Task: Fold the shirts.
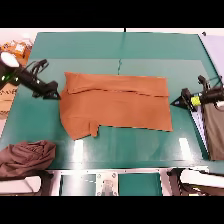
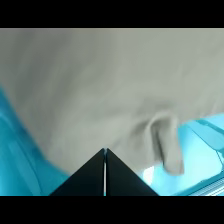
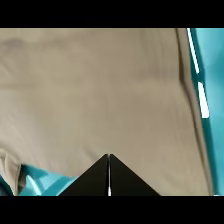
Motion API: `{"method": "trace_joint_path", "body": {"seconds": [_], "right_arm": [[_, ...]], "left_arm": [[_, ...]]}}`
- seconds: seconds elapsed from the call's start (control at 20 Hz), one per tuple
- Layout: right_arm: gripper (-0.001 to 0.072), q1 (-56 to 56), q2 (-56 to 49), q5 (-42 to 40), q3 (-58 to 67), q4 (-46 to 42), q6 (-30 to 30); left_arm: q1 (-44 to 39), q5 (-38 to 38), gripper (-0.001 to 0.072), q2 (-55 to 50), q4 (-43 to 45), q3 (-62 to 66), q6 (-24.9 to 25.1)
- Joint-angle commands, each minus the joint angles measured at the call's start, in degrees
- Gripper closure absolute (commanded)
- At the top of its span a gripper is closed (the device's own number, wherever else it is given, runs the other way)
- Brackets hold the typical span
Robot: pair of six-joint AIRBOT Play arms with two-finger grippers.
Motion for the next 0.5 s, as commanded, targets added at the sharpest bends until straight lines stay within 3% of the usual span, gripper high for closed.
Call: {"method": "trace_joint_path", "body": {"seconds": [0.0, 0.05, 0.1, 0.15, 0.2, 0.45], "right_arm": [[0.0692, -1.81, 16.50, -2.69, -17.38, 0.85, 1.01], [0.0685, -1.81, 20.22, -3.19, -22.16, 2.99, 0.98], [0.0604, -1.81, 22.56, -3.67, -26.16, 5.40, 0.96], [0.0479, -1.81, 24.04, -4.83, -29.81, 7.56, 0.96], [0.0426, -1.81, 24.33, -6.40, -32.30, 8.57, 0.96], [0.0418, -1.81, 24.04, -11.02, -38.53, 8.52, 0.96]], "left_arm": [[-0.28, 6.29, 0.0681, 16.72, 0.79, -19.96, -3.78], [-0.28, 7.82, 0.0679, 21.59, 0.81, -25.38, -5.25], [-0.28, 9.51, 0.0660, 25.40, 0.81, -29.94, -6.95], [-0.28, 11.58, 0.0335, 28.55, 0.24, -34.49, -8.33], [-0.28, 13.68, 0.0040, 30.67, -0.83, -38.75, -10.19], [-2.86, 25.24, 0.0062, 31.34, -12.68, -52.81, -7.80]]}}
